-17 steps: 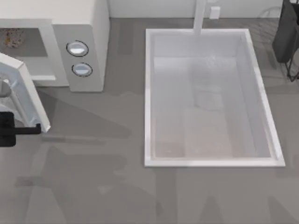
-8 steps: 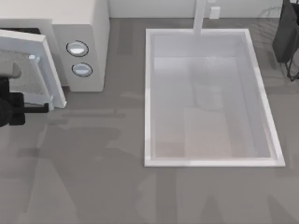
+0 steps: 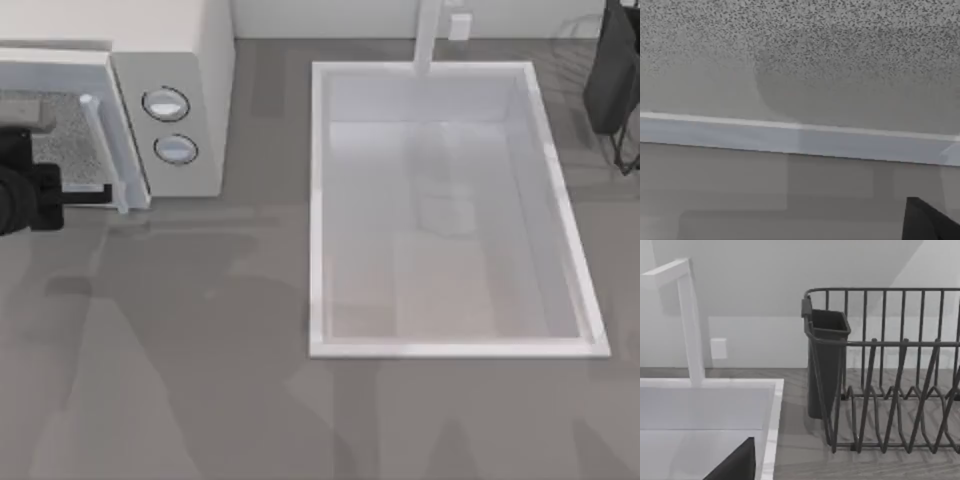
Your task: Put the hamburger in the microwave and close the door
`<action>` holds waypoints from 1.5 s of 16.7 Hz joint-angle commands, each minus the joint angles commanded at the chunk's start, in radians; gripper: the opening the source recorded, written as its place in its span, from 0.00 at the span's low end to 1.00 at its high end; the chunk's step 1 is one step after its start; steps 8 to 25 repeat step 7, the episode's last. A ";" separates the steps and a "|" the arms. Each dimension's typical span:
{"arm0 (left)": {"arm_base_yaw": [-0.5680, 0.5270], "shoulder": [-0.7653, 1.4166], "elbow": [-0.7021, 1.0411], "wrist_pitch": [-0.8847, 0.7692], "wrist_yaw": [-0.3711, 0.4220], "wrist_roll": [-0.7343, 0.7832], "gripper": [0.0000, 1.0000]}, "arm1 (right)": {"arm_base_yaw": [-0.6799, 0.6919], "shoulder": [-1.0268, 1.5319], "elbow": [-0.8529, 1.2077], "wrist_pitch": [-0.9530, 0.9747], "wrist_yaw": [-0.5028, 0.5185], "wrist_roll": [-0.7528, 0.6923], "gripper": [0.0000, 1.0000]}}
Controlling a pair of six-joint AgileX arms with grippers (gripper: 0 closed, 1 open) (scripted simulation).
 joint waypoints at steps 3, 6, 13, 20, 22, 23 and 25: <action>-0.004 0.130 0.147 -0.014 0.001 0.000 0.00 | 0.000 0.000 0.000 0.000 0.000 0.000 1.00; -0.007 0.202 0.225 -0.021 0.002 -0.001 0.00 | 0.000 0.000 0.000 0.000 0.000 0.000 1.00; -0.007 0.206 0.229 -0.021 0.001 -0.001 0.00 | 0.000 0.000 0.000 0.000 0.000 0.000 1.00; -0.007 0.206 0.229 -0.021 0.001 -0.001 0.00 | 0.000 0.000 0.000 0.000 0.000 0.000 1.00; -0.007 0.206 0.229 -0.021 0.001 -0.001 0.00 | 0.000 0.000 0.000 0.000 0.000 0.000 1.00; -0.007 0.206 0.229 -0.021 0.001 -0.001 0.00 | 0.000 0.000 0.000 0.000 0.000 0.000 1.00; -0.007 0.206 0.229 -0.021 0.001 -0.001 0.00 | 0.000 0.000 0.000 0.000 0.000 0.000 1.00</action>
